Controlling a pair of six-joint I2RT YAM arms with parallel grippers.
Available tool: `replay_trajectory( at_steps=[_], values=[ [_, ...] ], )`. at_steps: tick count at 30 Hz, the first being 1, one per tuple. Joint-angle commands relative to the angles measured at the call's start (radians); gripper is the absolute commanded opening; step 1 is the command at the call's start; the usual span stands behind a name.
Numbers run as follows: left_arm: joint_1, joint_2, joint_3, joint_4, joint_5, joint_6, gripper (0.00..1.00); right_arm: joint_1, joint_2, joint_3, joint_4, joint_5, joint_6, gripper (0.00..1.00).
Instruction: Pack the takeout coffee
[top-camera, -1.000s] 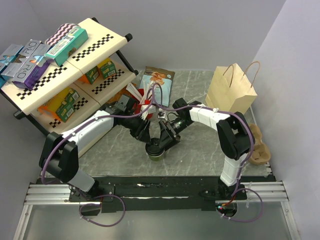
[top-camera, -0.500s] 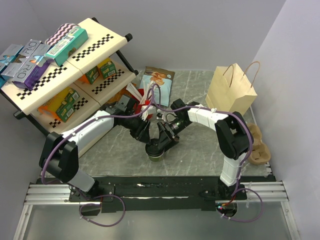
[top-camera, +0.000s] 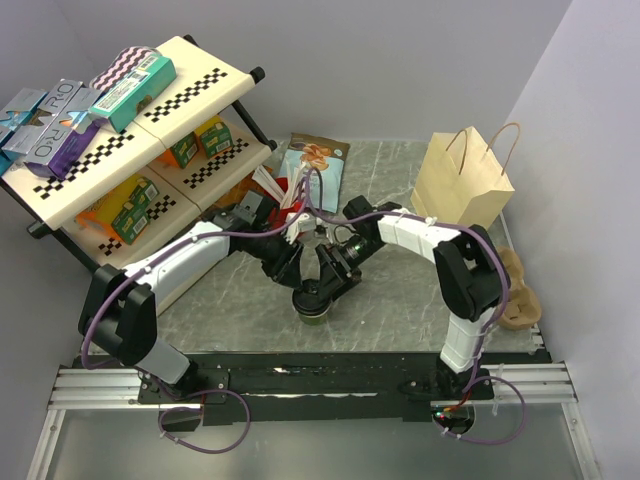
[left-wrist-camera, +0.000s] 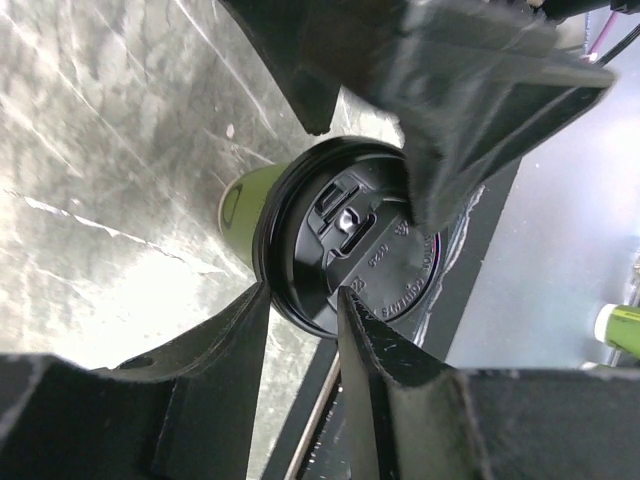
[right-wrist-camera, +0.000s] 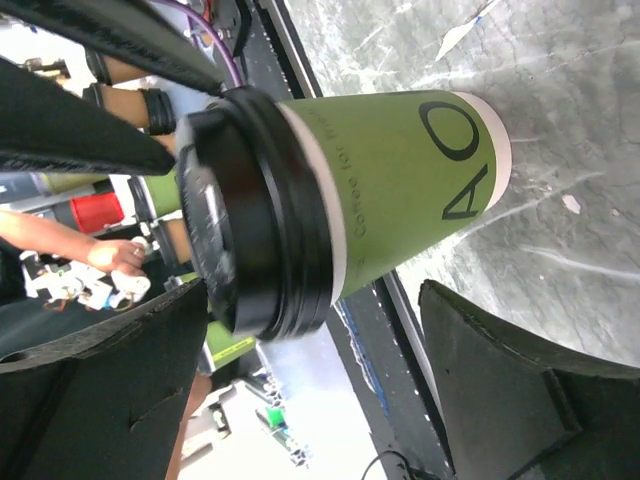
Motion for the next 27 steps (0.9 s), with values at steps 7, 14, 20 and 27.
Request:
replay_trajectory(
  at_steps=[7, 14, 20, 27],
  values=[
    [-0.018, -0.045, 0.044, -0.001, -0.011, 0.053, 0.49, -0.024, -0.269, -0.034, 0.052, 0.051, -0.135, 0.96],
    [-0.017, -0.071, 0.087, 0.077, -0.024, 0.076, 0.75, -0.023, -0.869, -0.391, 0.459, 0.411, -0.327, 1.00],
    [-0.014, -0.067, 0.075, 0.144, 0.067, 0.181, 0.83, 0.035, -0.772, -0.355, 0.227, 0.218, -0.530, 0.71],
    [0.008, -0.019, 0.060, 0.203, 0.209, 0.221, 0.84, 0.229, -0.785, -0.459, 0.305, 0.408, -0.485, 0.00]
  ],
)
